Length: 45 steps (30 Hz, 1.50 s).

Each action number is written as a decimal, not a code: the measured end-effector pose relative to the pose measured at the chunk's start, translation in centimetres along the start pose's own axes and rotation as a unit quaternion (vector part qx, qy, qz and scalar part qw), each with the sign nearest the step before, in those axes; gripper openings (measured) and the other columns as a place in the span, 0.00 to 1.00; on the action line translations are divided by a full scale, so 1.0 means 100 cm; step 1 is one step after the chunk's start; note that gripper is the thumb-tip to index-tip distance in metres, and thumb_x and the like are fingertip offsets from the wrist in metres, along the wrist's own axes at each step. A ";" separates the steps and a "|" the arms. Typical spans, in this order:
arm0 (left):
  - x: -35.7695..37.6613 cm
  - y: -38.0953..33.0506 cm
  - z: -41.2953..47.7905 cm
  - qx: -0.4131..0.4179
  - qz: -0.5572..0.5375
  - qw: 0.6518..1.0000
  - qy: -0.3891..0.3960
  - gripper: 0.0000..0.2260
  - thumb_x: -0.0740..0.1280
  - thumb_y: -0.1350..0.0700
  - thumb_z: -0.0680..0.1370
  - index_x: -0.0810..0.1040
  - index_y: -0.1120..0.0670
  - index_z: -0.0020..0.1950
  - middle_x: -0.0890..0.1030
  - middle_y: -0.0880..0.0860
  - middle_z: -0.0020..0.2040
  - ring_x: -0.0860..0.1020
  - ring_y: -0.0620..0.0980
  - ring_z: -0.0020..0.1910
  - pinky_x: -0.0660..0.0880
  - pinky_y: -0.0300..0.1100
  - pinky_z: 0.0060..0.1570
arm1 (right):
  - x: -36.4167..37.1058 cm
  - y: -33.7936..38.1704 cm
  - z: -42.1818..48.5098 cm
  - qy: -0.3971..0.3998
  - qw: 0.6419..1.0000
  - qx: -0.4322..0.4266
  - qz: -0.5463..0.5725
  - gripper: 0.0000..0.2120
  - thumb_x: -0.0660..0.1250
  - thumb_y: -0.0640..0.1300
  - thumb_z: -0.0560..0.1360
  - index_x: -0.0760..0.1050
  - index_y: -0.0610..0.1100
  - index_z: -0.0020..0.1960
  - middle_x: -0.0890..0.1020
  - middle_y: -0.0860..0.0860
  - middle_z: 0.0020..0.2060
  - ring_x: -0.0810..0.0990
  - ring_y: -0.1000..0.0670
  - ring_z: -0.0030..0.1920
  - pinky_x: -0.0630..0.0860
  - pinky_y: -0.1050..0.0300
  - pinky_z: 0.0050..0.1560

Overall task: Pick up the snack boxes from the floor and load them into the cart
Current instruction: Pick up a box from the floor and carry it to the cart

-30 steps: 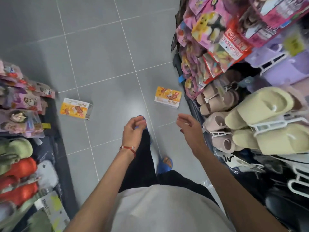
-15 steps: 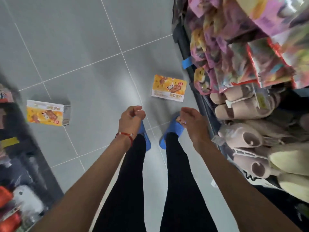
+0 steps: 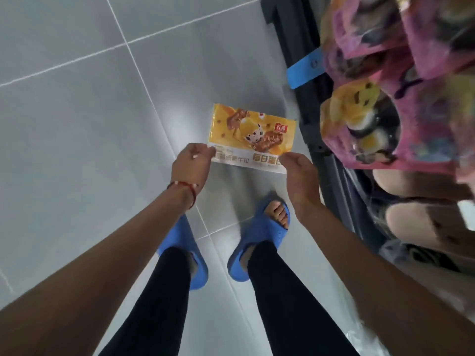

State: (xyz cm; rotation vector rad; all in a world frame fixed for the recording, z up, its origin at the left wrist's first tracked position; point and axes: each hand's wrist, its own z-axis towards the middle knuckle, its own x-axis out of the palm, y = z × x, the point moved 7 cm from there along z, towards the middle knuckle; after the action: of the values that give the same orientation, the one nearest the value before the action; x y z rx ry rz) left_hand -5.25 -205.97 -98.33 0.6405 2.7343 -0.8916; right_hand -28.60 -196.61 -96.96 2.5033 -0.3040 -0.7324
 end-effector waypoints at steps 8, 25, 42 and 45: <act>0.060 0.007 0.114 0.001 -0.052 0.998 0.026 0.36 0.61 0.34 0.71 0.69 0.54 0.74 0.76 0.54 0.68 0.77 0.55 0.64 0.71 0.48 0.64 | 0.042 -0.028 0.108 -0.005 1.000 0.007 -0.019 0.46 0.63 0.72 0.70 0.58 0.52 0.82 0.72 0.47 0.73 0.74 0.44 0.70 0.72 0.39 0.70; -0.018 0.020 0.011 -0.094 -0.141 0.981 -0.098 0.21 0.68 0.35 0.72 0.63 0.48 0.47 0.80 0.53 0.49 0.82 0.56 0.49 0.78 0.56 0.57 | 0.022 0.016 -0.014 -0.128 0.989 0.057 0.047 0.25 0.73 0.58 0.76 0.63 0.45 0.57 0.78 0.46 0.56 0.81 0.45 0.53 0.79 0.52 0.48; -0.235 -0.063 -0.288 -0.018 -0.305 0.934 -0.188 0.32 0.67 0.45 0.63 0.77 0.46 0.68 0.79 0.54 0.65 0.79 0.53 0.63 0.75 0.54 0.66 | -0.029 0.212 -0.318 0.049 0.987 -0.151 -0.001 0.18 0.70 0.36 0.77 0.70 0.46 0.63 0.79 0.57 0.51 0.81 0.58 0.50 0.78 0.68 0.38; -0.268 -0.081 -0.343 0.002 -0.303 0.932 -0.197 0.29 0.68 0.46 0.67 0.76 0.46 0.68 0.78 0.53 0.67 0.77 0.54 0.65 0.75 0.54 0.65 | -0.039 0.248 -0.372 0.055 0.982 -0.182 -0.012 0.16 0.72 0.39 0.78 0.68 0.45 0.60 0.78 0.57 0.49 0.80 0.59 0.46 0.75 0.71 0.34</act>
State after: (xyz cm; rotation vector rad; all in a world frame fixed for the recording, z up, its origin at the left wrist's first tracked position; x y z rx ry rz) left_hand 13.14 -200.47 -58.46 -0.3880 2.5616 -1.0032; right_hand -12.94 -200.96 -55.20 2.1913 -0.0886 -0.5960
